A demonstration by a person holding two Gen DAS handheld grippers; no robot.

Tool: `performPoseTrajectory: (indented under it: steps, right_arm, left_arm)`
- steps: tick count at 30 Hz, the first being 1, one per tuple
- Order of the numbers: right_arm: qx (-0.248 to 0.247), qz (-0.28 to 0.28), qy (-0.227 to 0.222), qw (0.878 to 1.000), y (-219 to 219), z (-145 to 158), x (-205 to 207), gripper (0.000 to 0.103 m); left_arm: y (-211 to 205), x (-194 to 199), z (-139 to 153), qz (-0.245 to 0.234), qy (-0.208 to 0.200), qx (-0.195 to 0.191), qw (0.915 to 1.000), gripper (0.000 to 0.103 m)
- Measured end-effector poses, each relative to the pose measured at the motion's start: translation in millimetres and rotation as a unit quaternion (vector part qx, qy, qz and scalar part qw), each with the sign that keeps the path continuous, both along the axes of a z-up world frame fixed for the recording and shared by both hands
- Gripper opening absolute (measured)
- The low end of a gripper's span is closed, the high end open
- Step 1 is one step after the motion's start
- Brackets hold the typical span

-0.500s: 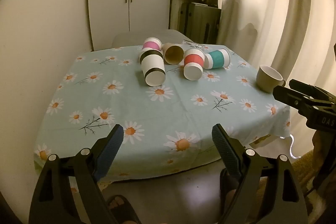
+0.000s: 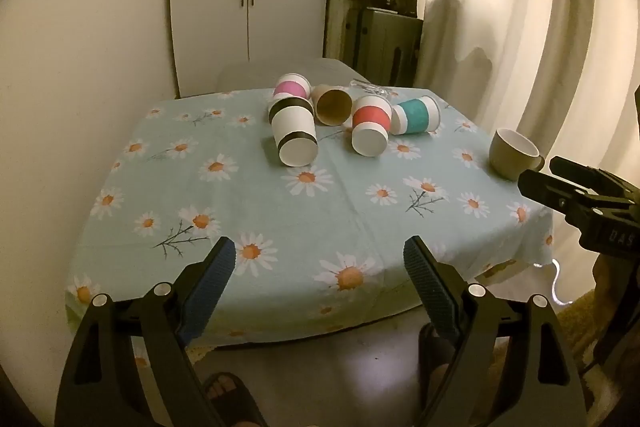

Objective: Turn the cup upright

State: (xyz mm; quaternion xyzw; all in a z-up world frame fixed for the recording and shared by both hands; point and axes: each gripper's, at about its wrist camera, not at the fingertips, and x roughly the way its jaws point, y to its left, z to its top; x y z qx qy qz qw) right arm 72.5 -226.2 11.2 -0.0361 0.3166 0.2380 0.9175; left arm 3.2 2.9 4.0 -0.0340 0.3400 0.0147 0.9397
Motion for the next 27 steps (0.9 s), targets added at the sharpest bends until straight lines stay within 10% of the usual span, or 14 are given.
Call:
performPoseTrajectory:
  steps: [27]
  right_arm:
    - [-0.003,0.001,0.005,1.0,-0.2,-5.0,-0.2,0.098]
  left_arm:
    - [-2.4,-5.2,-4.3,-0.003,-0.002,0.0,1.0,0.084]
